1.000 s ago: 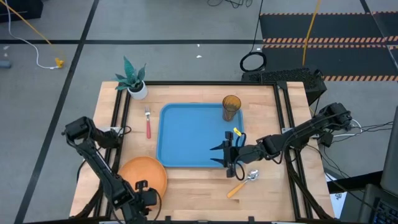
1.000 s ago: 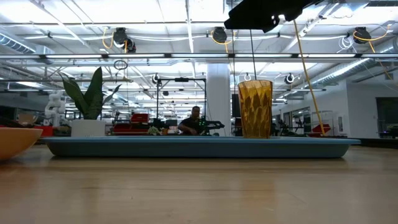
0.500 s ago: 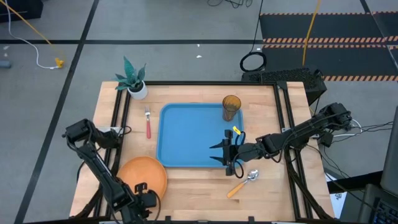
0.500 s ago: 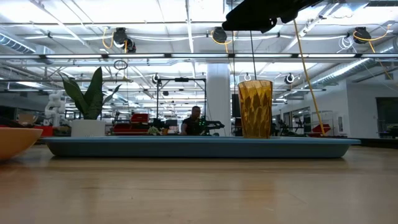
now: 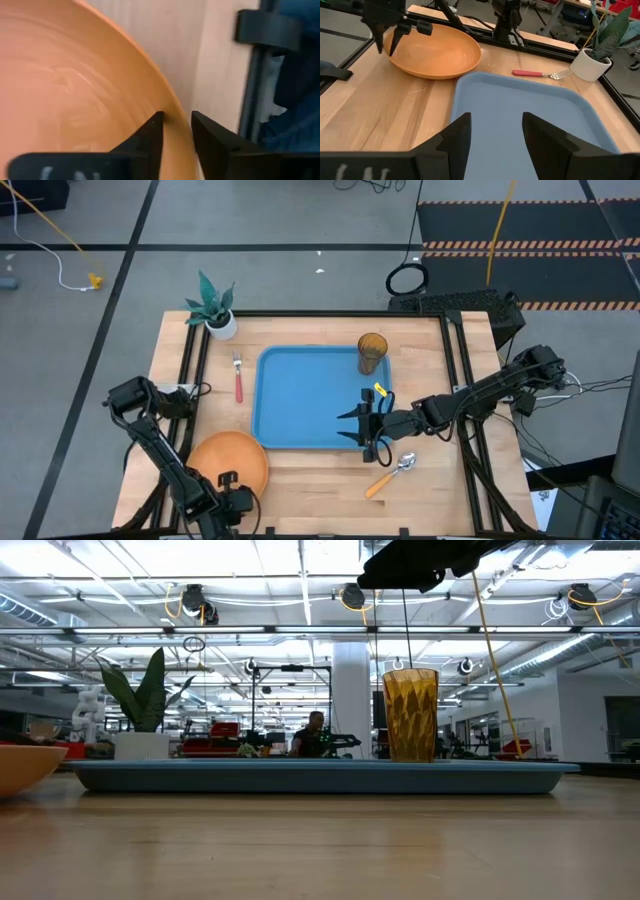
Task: Pick and place plate/cup/fork/spoon on tray
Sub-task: Put the orange plate on the blue tray to the bottom left of the brown cup
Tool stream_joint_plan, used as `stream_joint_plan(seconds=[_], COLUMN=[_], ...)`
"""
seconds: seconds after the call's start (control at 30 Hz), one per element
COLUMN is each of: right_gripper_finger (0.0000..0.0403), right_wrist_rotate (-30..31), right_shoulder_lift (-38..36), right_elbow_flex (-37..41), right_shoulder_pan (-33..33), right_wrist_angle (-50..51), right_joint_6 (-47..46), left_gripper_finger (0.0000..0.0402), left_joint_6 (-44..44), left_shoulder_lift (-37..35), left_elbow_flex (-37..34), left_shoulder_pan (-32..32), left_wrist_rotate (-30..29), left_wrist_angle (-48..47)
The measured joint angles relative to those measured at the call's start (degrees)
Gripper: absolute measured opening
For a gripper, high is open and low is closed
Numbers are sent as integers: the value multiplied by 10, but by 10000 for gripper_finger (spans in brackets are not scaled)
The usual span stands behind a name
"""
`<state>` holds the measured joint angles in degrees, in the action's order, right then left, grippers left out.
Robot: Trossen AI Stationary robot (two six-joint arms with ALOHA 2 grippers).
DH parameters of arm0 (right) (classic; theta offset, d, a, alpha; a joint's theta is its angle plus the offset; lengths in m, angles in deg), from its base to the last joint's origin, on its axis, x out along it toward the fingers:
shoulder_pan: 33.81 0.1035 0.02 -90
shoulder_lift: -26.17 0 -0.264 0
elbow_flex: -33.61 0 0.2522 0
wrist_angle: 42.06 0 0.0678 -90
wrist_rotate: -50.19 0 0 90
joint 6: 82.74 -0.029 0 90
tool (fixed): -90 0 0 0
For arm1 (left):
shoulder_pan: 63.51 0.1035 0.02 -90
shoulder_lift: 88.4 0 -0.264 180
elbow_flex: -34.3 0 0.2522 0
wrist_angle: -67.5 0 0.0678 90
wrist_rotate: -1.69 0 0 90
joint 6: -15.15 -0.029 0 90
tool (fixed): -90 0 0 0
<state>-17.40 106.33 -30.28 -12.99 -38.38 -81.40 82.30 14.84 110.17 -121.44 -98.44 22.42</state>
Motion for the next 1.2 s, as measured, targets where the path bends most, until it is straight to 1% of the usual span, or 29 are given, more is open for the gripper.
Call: stream_joint_plan(seconds=[0.13, 0.2, 0.43, 0.57, 0.73, 0.9, 1.2], right_gripper_finger=[169, 169, 169, 169, 169, 169, 169], right_wrist_rotate=[0, 0, 0, 0, 0, 0, -2], right_shoulder_lift=[0, 0, 0, 0, 0, 0, 0], right_elbow_flex=[0, 0, 0, 0, 0, 0, 0], right_shoulder_pan=[0, 0, 0, 0, 0, 1, 24], right_wrist_angle=[0, 0, 0, 0, 0, 0, 11], right_joint_6=[0, 0, 0, 0, -1, -13, -52], left_gripper_finger=[30, 14, 26, 9, 11, 7, 6], left_joint_6=[10, 13, 65, 81, 110, 126, 101], left_shoulder_lift=[-2, -4, -28, -66, -116, -170, -271], left_elbow_flex=[1, 2, 0, -1, 0, 0, 0], left_shoulder_pan=[0, 1, 9, 9, 9, 9, 9], left_wrist_rotate=[14, 22, 47, 50, 52, 55, 50], left_wrist_angle=[-11, -16, -33, -38, -63, -120, -149])
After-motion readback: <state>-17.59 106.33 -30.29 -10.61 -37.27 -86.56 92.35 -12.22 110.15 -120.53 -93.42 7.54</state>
